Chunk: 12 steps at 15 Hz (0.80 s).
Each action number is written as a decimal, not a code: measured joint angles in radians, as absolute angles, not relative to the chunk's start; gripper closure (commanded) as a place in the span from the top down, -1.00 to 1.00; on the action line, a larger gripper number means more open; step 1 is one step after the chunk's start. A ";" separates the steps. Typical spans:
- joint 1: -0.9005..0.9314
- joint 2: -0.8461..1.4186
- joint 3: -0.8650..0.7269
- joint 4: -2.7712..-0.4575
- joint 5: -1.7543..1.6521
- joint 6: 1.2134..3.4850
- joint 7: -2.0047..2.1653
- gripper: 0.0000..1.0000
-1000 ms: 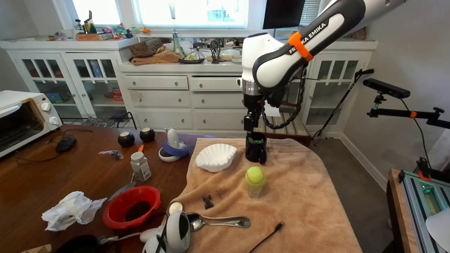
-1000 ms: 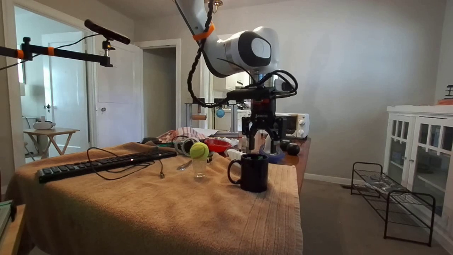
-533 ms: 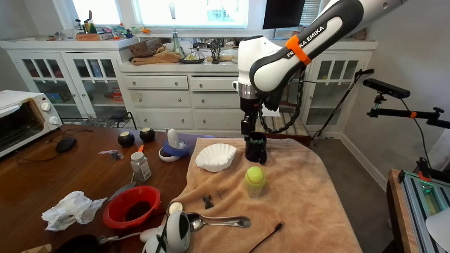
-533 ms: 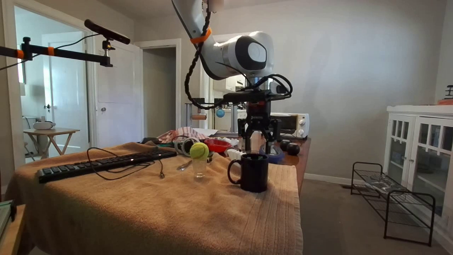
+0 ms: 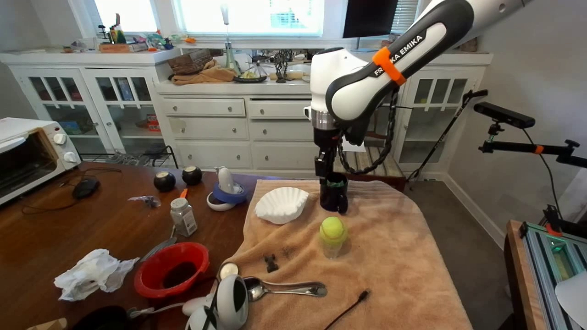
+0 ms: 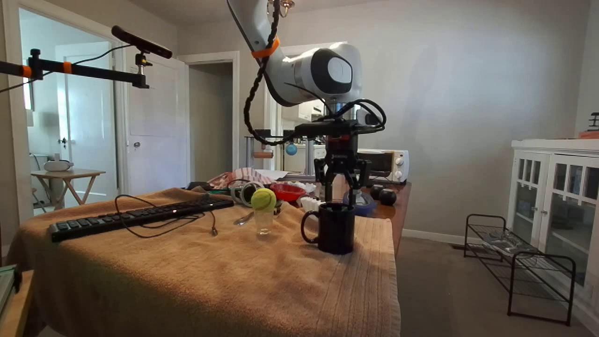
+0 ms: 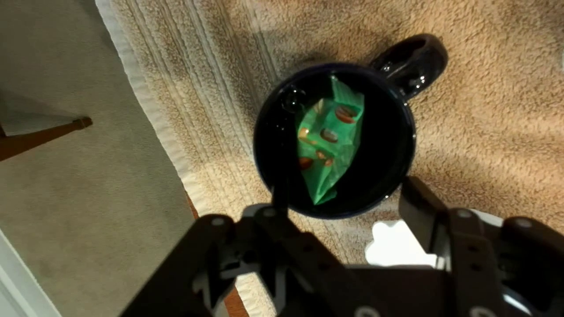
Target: Remove the silver spoons from the black mug, put them on the table, remove the green packet from the black mug and put it on the white cupcake holder
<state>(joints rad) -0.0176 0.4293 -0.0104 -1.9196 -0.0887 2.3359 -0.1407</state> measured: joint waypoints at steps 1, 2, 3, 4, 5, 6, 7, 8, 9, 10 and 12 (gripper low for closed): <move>-0.018 0.429 -0.010 -1.921 -0.089 2.336 -0.140 0.26; -0.018 0.429 -0.010 -1.922 -0.089 2.336 -0.139 0.28; -0.018 0.429 -0.010 -1.924 -0.089 2.336 -0.138 0.28; -0.018 0.429 -0.010 -1.925 -0.088 2.336 -0.137 0.28; -0.018 0.428 -0.011 -1.926 -0.088 2.336 -0.135 0.26; -0.018 0.427 -0.011 -1.927 -0.088 2.336 -0.132 0.24; -0.019 0.426 -0.011 -1.929 -0.088 2.336 -0.129 0.18; -0.020 0.424 -0.011 -1.932 -0.087 2.336 -0.126 0.11; -0.021 0.422 -0.011 -1.935 -0.087 2.336 -0.122 0.03; -0.021 0.419 -0.011 -1.938 -0.086 2.336 -0.119 0.06; -0.022 0.412 -0.013 -1.945 -0.085 2.336 -0.112 0.02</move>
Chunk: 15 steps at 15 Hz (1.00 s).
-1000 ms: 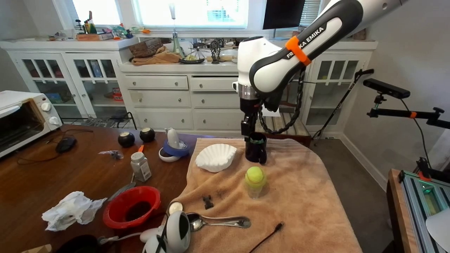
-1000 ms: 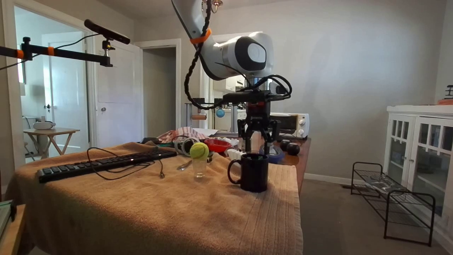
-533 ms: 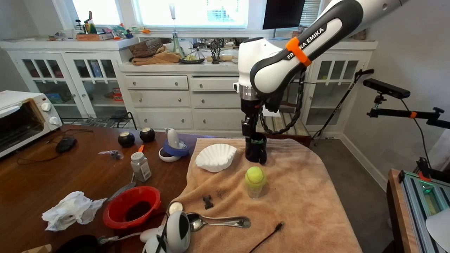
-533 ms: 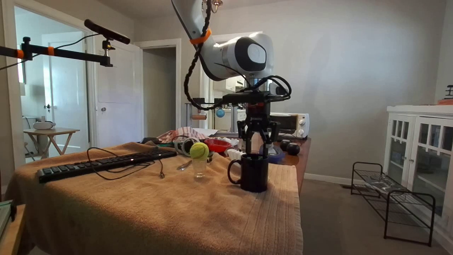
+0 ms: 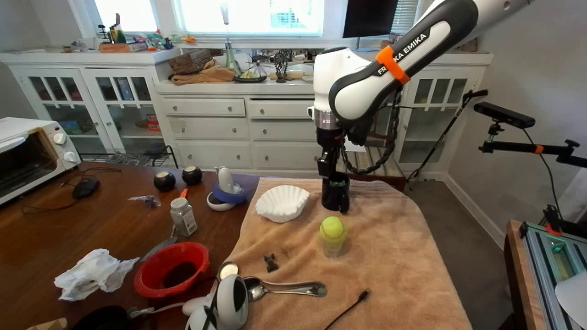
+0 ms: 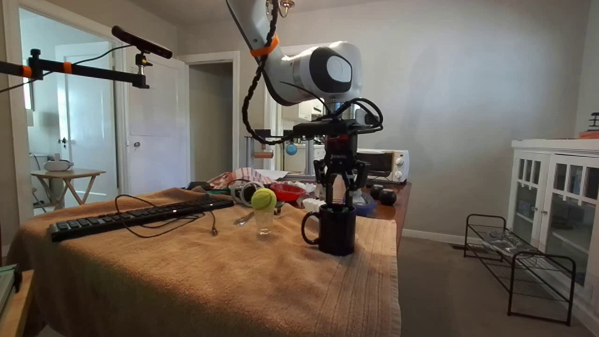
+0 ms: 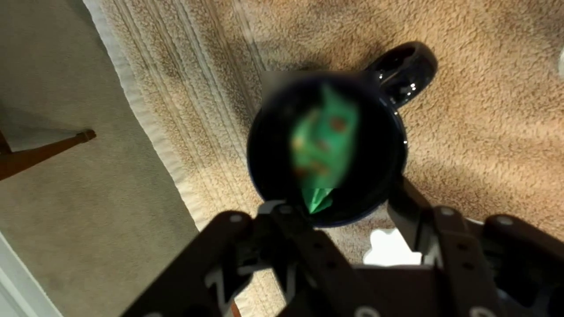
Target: Remove the silver spoons from the black mug, put them on the table, remove the green packet from the black mug and put it on the white cupcake holder
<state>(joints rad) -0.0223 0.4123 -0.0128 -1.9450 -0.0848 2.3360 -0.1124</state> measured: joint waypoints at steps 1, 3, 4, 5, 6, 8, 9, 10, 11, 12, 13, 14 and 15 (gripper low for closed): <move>-0.023 0.409 -0.014 -1.948 -0.085 2.336 -0.108 0.02; -0.025 0.404 -0.017 -1.954 -0.085 2.337 -0.103 0.05; -0.026 0.401 -0.019 -1.958 -0.085 2.338 -0.101 0.03; -0.026 0.396 -0.021 -1.964 -0.085 2.341 -0.100 0.02; -0.026 0.392 -0.022 -1.969 -0.085 2.346 -0.099 0.00; -0.026 0.384 -0.025 -1.978 -0.085 2.353 -0.097 -0.09; -0.026 0.381 -0.026 -1.982 -0.085 2.353 -0.097 -0.22; -0.026 0.379 -0.026 -1.986 -0.084 2.353 -0.097 -0.28; -0.027 0.379 -0.026 -1.991 -0.083 2.354 -0.096 -0.20; -0.027 0.379 -0.026 -1.995 -0.081 2.354 -0.096 -0.26; -0.027 0.379 -0.026 -1.999 -0.080 2.354 -0.096 -0.22; -0.027 0.379 -0.026 -2.003 -0.078 2.354 -0.096 -0.23; -0.027 0.379 -0.026 -2.005 -0.076 2.354 -0.096 -0.20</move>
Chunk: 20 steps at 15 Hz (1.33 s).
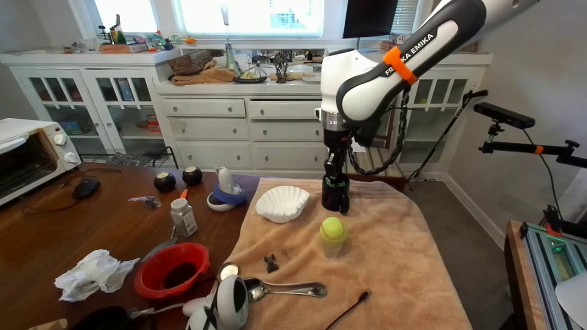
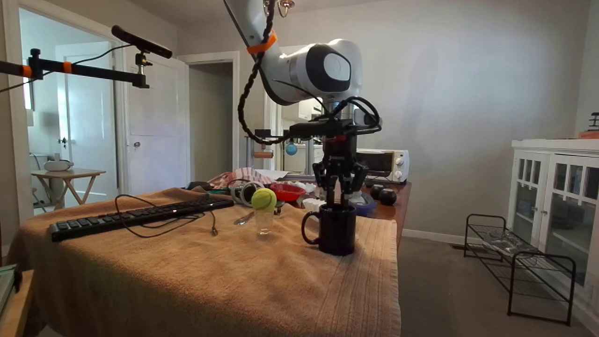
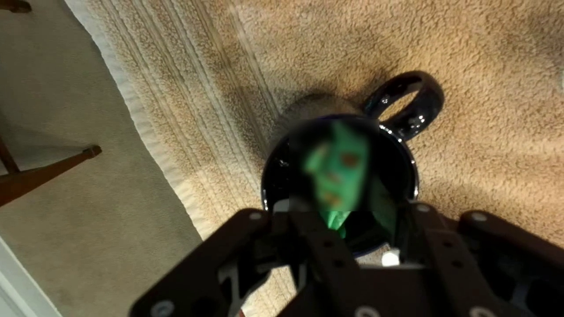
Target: Remove the silver spoons from the black mug, put them on the table, remove the green packet from the black mug and put it on the white cupcake holder
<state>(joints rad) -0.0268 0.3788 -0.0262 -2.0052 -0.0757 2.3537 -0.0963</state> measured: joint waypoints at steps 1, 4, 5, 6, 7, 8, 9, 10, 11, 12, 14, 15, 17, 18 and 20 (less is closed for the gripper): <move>-0.027 0.379 -0.026 -2.008 -0.074 2.354 -0.096 -0.19; -0.030 0.379 -0.027 -2.018 -0.068 2.354 -0.096 -0.20; -0.031 0.381 -0.027 -2.021 -0.066 2.354 -0.096 -0.23; -0.033 0.383 -0.027 -2.023 -0.064 2.354 -0.096 -0.23; -0.035 0.386 -0.027 -2.024 -0.063 2.354 -0.096 -0.26; -0.036 0.389 -0.027 -2.025 -0.062 2.354 -0.096 -0.25; -0.038 0.392 -0.027 -2.025 -0.061 2.354 -0.096 -0.26; -0.039 0.396 -0.027 -2.025 -0.060 2.354 -0.096 -0.23; -0.040 0.401 -0.027 -2.025 -0.059 2.353 -0.096 -0.26; -0.040 0.405 -0.027 -2.025 -0.057 2.353 -0.096 -0.66; -0.040 0.409 -0.027 -2.023 -0.054 2.353 -0.096 -0.76; -0.040 0.409 -0.027 -2.022 -0.054 2.353 -0.096 -0.89; -0.041 0.411 -0.027 -2.022 -0.053 2.353 -0.096 -1.00; -0.041 0.411 -0.027 -2.022 -0.053 2.353 -0.095 -1.00; -0.042 0.411 -0.027 -2.022 -0.053 2.353 -0.094 -0.99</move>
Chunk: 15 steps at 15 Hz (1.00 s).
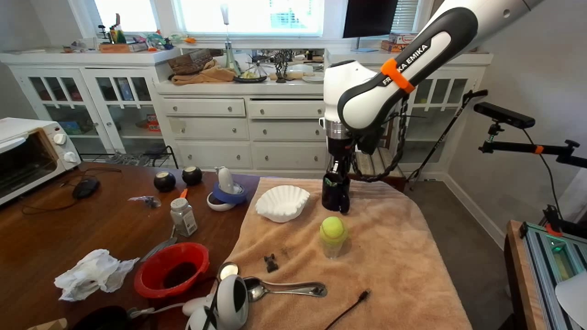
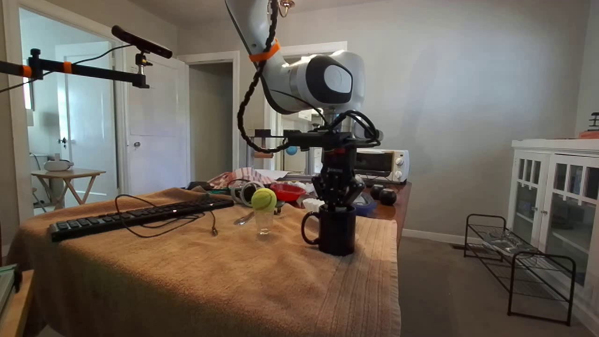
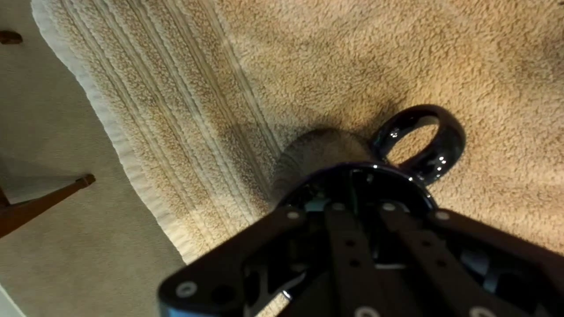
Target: Remove the silver spoons from the black mug, put them on the table, remove the green packet from the black mug and put it on the white cupcake holder
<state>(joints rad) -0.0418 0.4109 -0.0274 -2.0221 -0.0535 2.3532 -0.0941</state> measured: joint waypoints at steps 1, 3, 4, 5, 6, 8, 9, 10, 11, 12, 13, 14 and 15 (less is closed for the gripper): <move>-0.042 0.411 -0.028 -2.022 -0.053 2.353 -0.093 -1.00; -0.042 0.411 -0.029 -2.021 -0.053 2.353 -0.089 -0.99; -0.043 0.410 -0.029 -2.021 -0.053 2.353 -0.086 -0.99; -0.043 0.408 -0.031 -2.020 -0.053 2.353 -0.082 -0.99; -0.043 0.406 -0.034 -2.019 -0.054 2.353 -0.078 -0.99; -0.043 0.394 -0.041 -2.017 -0.054 2.353 -0.070 -0.99; -0.043 0.384 -0.045 -2.016 -0.055 2.353 -0.064 -0.99; -0.043 0.372 -0.048 -2.016 -0.056 2.354 -0.060 -0.99; -0.043 0.360 -0.051 -2.016 -0.056 2.354 -0.058 -0.99; -0.043 0.348 -0.052 -2.016 -0.056 2.354 -0.058 -0.99; -0.043 0.337 -0.052 -2.016 -0.056 2.355 -0.058 -0.99; -0.042 0.327 -0.052 -2.016 -0.056 2.359 -0.058 -0.99; -0.042 0.318 -0.052 -2.015 -0.056 2.369 -0.058 -0.99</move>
